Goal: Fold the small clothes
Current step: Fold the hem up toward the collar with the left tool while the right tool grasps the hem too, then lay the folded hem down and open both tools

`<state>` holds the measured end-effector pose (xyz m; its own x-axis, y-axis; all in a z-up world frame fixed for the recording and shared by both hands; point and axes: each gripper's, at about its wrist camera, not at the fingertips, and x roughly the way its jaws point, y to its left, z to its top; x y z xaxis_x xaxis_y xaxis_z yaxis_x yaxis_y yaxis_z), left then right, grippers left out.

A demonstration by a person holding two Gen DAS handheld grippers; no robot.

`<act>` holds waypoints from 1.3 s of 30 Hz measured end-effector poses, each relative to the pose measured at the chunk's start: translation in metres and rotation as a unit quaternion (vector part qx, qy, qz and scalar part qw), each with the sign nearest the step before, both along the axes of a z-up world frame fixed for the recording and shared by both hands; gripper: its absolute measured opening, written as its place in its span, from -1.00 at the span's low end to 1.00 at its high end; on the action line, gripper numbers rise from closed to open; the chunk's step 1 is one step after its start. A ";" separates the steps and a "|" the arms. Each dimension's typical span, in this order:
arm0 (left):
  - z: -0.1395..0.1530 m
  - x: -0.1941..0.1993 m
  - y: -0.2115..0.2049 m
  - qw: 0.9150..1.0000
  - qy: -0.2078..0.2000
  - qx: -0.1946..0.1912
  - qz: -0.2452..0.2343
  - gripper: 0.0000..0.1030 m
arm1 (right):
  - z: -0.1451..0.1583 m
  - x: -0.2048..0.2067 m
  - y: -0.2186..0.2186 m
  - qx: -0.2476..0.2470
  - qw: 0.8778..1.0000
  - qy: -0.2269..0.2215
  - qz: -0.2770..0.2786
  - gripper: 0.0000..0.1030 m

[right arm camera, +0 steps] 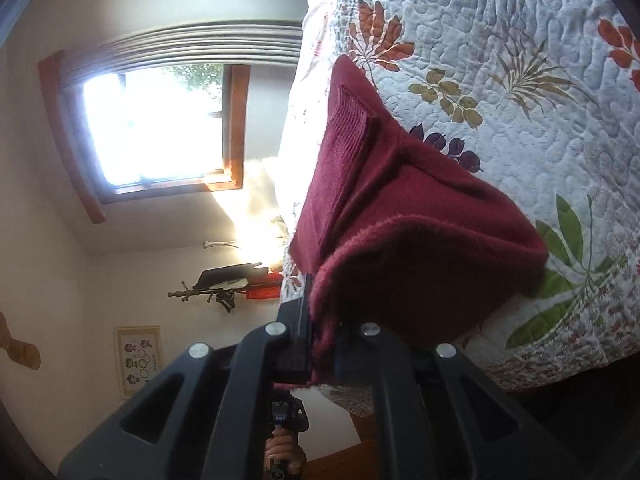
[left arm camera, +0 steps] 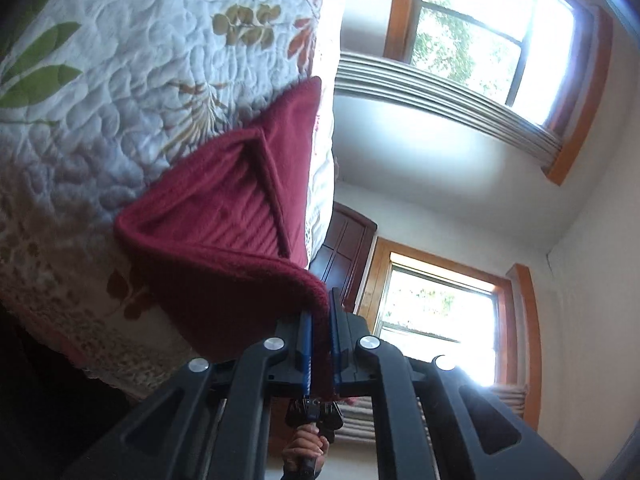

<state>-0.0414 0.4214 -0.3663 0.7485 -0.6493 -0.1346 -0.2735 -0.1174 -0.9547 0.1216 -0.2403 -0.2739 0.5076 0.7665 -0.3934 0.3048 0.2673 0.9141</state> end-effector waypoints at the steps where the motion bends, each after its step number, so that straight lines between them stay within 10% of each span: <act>1: -0.007 0.011 0.003 1.000 0.008 0.000 0.005 -0.87 | -0.005 0.013 0.002 -0.007 1.000 0.007 0.007 -0.88; 8: -0.050 0.069 0.015 0.997 0.074 0.006 0.030 -0.86 | -0.047 0.080 0.016 -0.052 0.995 0.068 0.046 -0.83; 12: -0.063 0.088 0.015 0.994 0.098 -0.007 0.047 -0.48 | -0.059 0.104 0.015 -0.060 0.992 0.089 0.059 -0.46; 19: 0.022 0.092 0.019 0.990 0.034 0.125 0.051 -0.07 | -0.009 0.128 -0.015 -0.074 0.993 0.014 0.086 -0.14; 22: 0.082 0.089 0.008 0.963 0.007 0.269 0.003 0.27 | 0.017 0.132 -0.024 -0.130 0.982 -0.039 0.130 -0.02; 25: 0.114 0.085 -0.011 0.916 0.007 0.396 -0.059 0.46 | 0.019 0.128 -0.021 -0.186 0.965 -0.059 0.177 0.06; 29: 0.101 0.102 -0.025 0.871 0.033 0.469 -0.141 0.56 | -0.009 0.118 -0.004 -0.221 0.951 -0.047 0.212 0.11; 39: 0.016 0.139 -0.027 0.839 0.055 0.472 -0.263 0.56 | -0.043 0.111 0.026 -0.251 0.947 -0.002 0.200 0.28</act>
